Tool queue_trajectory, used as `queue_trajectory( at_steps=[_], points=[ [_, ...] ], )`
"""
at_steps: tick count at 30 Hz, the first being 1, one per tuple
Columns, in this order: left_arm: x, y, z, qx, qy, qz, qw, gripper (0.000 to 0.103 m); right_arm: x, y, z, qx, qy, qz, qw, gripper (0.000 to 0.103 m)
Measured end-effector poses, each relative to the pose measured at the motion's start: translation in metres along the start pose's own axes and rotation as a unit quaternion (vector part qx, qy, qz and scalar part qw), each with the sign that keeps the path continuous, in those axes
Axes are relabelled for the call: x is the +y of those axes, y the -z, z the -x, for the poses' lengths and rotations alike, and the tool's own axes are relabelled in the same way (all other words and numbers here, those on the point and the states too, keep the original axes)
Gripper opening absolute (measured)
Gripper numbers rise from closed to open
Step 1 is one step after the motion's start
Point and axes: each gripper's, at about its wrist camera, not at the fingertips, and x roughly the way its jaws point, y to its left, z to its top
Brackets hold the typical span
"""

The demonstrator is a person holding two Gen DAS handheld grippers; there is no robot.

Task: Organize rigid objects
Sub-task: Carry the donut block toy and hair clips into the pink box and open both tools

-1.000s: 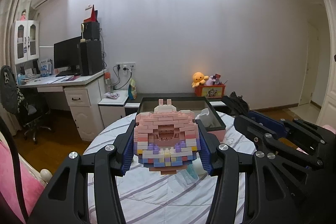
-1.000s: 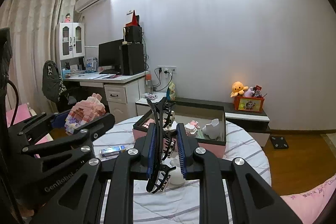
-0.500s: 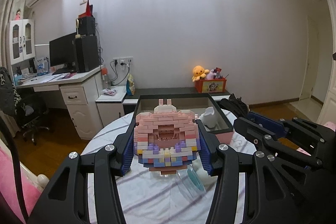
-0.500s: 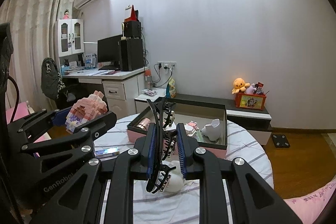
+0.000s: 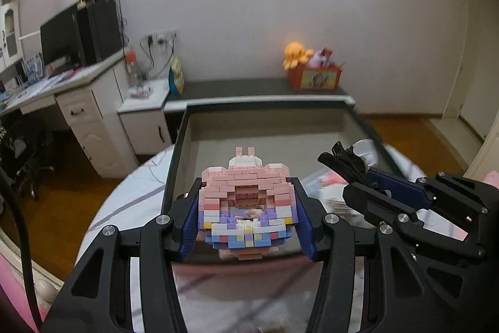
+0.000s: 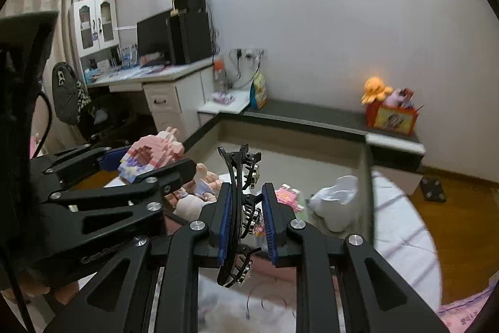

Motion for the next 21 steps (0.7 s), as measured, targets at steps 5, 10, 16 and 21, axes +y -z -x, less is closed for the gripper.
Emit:
queue_trajectory(
  at_steps=[5,10,16,21],
  points=[
    [0.008,0.003,-0.032,0.03,-0.003,0.008,0.9995,0.053,-0.004,0.001,-0.037,0.037,-0.01,-0.001,0.999,0.02],
    [0.017,0.003,-0.033,0.032,-0.018,0.024,0.9991,0.077,-0.006,0.004,-0.042,0.039,-0.017,-0.004,0.999,0.02],
    [0.026,0.006,0.019,-0.018,-0.037,0.036,0.9985,0.093,-0.01,0.001,-0.011,0.006,0.037,-0.013,0.999,0.088],
    [0.016,0.018,0.09,-0.072,-0.048,0.033,0.9957,0.095,-0.001,0.004,0.047,-0.038,0.038,-0.014,0.998,0.095]
  ],
)
